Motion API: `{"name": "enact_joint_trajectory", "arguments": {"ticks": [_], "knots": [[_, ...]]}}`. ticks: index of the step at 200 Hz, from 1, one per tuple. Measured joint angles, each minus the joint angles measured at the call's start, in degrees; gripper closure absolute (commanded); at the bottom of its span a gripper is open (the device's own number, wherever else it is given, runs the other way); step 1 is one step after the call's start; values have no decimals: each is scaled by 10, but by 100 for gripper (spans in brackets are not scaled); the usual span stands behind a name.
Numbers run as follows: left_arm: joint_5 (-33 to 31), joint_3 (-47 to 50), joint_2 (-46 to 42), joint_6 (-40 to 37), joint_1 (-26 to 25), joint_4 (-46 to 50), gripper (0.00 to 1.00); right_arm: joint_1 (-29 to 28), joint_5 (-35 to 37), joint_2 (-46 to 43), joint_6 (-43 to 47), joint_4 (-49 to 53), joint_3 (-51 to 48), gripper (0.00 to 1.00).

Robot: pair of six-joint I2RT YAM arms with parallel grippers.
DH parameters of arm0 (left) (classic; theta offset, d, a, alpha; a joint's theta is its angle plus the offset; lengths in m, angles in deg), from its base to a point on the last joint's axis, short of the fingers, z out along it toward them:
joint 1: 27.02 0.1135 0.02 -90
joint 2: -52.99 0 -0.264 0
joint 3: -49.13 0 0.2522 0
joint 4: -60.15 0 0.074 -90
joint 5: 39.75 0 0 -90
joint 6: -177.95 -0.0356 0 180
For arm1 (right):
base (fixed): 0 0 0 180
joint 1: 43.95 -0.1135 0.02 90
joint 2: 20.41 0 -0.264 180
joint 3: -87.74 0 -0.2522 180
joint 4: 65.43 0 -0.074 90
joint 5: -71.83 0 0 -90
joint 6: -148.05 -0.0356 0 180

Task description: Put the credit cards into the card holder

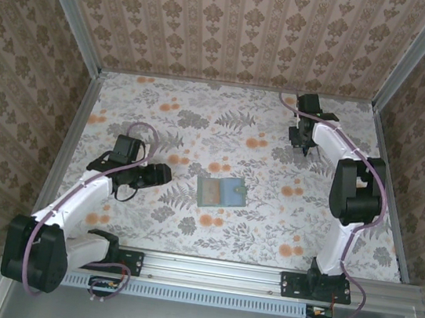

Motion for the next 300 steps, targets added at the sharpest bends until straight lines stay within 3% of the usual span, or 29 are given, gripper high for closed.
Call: {"name": "enact_joint_trajectory", "arguments": {"ticks": [36,67,92,122,156,218,261,300], "knots": [[0,2,0,0,0,0,30,0,6,15,5,9,2,98],[0,3,0,0,0,0,30,-1,3,-5,0,-7,-19,99],[7,7,0,0,0,-3,31,-3,-18,-88,-16,-30,-75,99],[49,37,-4,8,0,-57,31,-5,-89,-229,-42,-74,-141,100],[89,67,-11,21,-5,-113,33,-17,-263,-316,-93,-130,-226,100],[119,36,60,9,-76,-155,41,-122,-563,-251,-185,-211,-382,100],[95,-23,128,-17,-155,-149,48,-122,-640,-173,-199,-223,-395,100],[73,-32,183,-17,-177,-149,55,-122,-667,-110,-197,-216,-372,100]]}}
